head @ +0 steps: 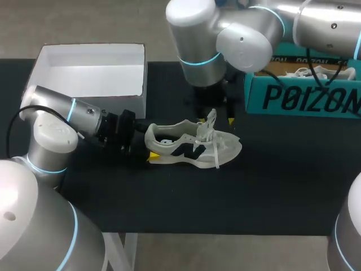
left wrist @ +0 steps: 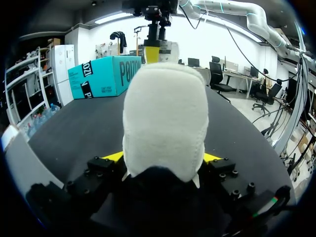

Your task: Take the shoe out of the shoebox, open the shoe tongue, remove and reinsert the insole, then place the shoe into the shoebox

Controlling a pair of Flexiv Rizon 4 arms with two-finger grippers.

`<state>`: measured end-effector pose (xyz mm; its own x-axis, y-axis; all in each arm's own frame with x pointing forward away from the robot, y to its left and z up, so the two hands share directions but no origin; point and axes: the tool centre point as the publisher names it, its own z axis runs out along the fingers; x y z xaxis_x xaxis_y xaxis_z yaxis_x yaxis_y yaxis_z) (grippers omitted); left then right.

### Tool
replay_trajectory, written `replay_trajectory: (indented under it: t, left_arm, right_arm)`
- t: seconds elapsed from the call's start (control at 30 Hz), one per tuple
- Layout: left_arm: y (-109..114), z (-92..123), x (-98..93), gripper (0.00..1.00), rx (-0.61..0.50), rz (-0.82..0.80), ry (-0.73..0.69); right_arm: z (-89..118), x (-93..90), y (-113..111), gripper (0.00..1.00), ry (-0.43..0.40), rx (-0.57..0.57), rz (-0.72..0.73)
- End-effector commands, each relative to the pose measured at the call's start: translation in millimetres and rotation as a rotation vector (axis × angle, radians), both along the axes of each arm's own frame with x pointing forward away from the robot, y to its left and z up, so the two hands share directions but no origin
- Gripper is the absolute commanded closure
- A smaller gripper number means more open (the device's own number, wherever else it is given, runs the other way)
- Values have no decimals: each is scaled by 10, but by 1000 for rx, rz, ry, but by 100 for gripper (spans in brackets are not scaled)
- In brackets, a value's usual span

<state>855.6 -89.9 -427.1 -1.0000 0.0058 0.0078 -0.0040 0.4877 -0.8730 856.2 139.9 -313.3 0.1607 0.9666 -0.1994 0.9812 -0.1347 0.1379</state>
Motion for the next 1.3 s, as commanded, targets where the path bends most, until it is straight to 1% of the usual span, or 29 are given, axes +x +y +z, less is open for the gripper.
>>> replay_trajectory:
  t: [0.03, 0.07, 0.13, 0.2, 0.23, 0.63, 0.67, 0.7, 0.73, 0.77, 0.8, 0.9, 0.93, 0.97, 1.0, 1.03, 1.07, 1.1, 1.17, 1.3]
  left_arm:
    - [-1, -18, 3, 100, 0, 2, -2]
    - [-1, -18, 3, 100, 0, 2, -2]
    - [-1, -18, 3, 100, 0, 2, -2]
    - [-1, -18, 3, 100, 0, 2, -2]
    - [-1, -18, 3, 100, 0, 2, -2]
    - [-1, -18, 3, 100, 0, 2, -2]
    - [-1, -18, 3, 100, 0, 2, -2]
    - [-1, -18, 3, 100, 0, 2, -2]
    - [-1, -18, 3, 100, 0, 2, -2]
    - [-1, -18, 3, 100, 0, 2, -2]
    - [-1, -18, 3, 100, 0, 2, -2]
    - [-1, -18, 3, 100, 0, 2, -2]
    - [-1, -18, 3, 100, 0, 2, -2]
    - [-1, -18, 3, 100, 0, 2, -2]
    - [-1, -18, 3, 100, 0, 2, -2]
    - [-1, -18, 3, 100, 0, 2, -2]
    - [-1, -18, 3, 100, 0, 2, -2]
    - [-1, -18, 3, 100, 0, 2, -2]
    - [-1, -18, 3, 100, 0, 2, -2]
    - [-1, -18, 3, 100, 0, 2, -2]
  right_arm:
    - [306, -135, 250, 0, -37, -168, 533]
    - [329, -179, 330, 0, 1, -215, 624]
    - [374, -254, 416, 0, 84, -235, 776]
    - [430, -308, 444, 0, 175, -212, 874]
    - [493, -327, 436, 0, 199, -164, 905]
    - [493, -327, 436, 0, 199, -164, 905]
    - [425, -349, 487, 0, 210, -193, 964]
    - [392, -371, 562, 0, 199, -285, 1055]
    - [364, -390, 606, 0, 210, -361, 1107]
    - [328, -411, 627, 0, 234, -412, 1126]
    - [302, -415, 645, 0, 230, -457, 1190]
    - [278, -452, 626, 0, 238, -503, 1253]
    - [252, -448, 595, 0, 243, -504, 1249]
    - [244, -445, 584, 16, 244, -504, 1265]
    - [239, -445, 582, 56, 244, -500, 1279]
    - [240, -446, 582, 69, 250, -502, 1272]
    - [242, -446, 584, 93, 247, -505, 1289]
    - [255, -446, 598, 100, 244, -502, 1302]
    - [285, -432, 626, 100, 237, -487, 1328]
    - [370, -448, 684, 100, 203, -334, 1381]
